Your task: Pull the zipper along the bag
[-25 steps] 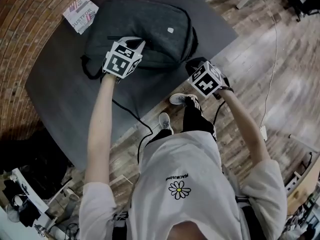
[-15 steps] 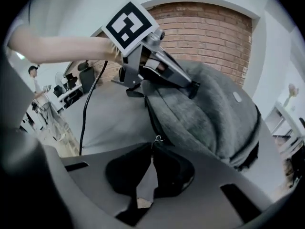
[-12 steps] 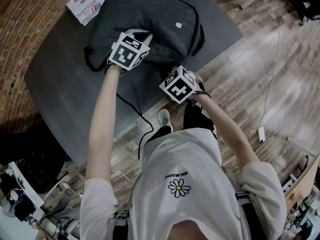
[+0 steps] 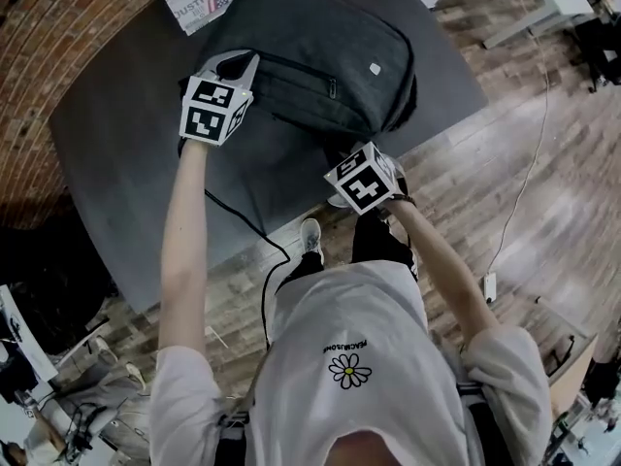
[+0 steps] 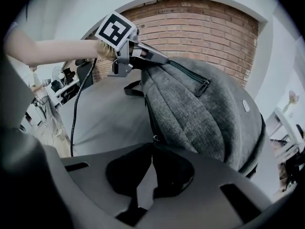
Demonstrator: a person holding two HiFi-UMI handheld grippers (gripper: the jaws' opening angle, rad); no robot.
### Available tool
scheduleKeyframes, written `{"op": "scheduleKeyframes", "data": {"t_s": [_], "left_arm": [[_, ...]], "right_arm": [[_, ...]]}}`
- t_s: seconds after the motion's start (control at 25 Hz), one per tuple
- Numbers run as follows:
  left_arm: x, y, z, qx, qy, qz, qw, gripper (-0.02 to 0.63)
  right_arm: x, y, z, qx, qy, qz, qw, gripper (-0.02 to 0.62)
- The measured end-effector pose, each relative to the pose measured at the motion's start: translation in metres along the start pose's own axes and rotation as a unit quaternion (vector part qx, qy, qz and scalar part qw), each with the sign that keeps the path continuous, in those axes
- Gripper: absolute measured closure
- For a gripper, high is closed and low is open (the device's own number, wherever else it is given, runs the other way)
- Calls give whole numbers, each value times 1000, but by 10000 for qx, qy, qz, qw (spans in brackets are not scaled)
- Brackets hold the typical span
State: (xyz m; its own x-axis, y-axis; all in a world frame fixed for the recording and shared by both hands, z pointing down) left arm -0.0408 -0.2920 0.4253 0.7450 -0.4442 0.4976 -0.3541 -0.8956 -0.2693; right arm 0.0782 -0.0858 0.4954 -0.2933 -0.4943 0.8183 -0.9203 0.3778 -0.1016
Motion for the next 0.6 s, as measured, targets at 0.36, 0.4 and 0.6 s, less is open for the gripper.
{"op": "scheduleKeyframes", "data": {"t_s": [0.36,0.4,0.6], "left_arm": [[5,1,-3,-48,-111,35,9999,604],[5,1,-3,-58,-127,40,9999,604],[5,-3,-1,-82,-169,57,9998,604]], "right_arm": [[16,14,31,34,48,9,10000,583],[20,16,36,26,30,23,10000,583],[38,26,63,45,-66,139,9999,583]]}}
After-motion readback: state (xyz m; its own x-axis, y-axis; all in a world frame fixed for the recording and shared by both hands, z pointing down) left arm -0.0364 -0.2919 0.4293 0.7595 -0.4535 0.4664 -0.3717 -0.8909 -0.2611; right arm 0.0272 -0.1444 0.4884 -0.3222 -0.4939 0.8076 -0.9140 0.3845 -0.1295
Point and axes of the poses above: the fingertips, and each gripper's own axes: x forward along the fingers, y to its left, z out of its top, the point moved 8 cm from there along -x, backward along the fingers, and after that the axes turned 6 degrees about x, right-handed, at the moved point
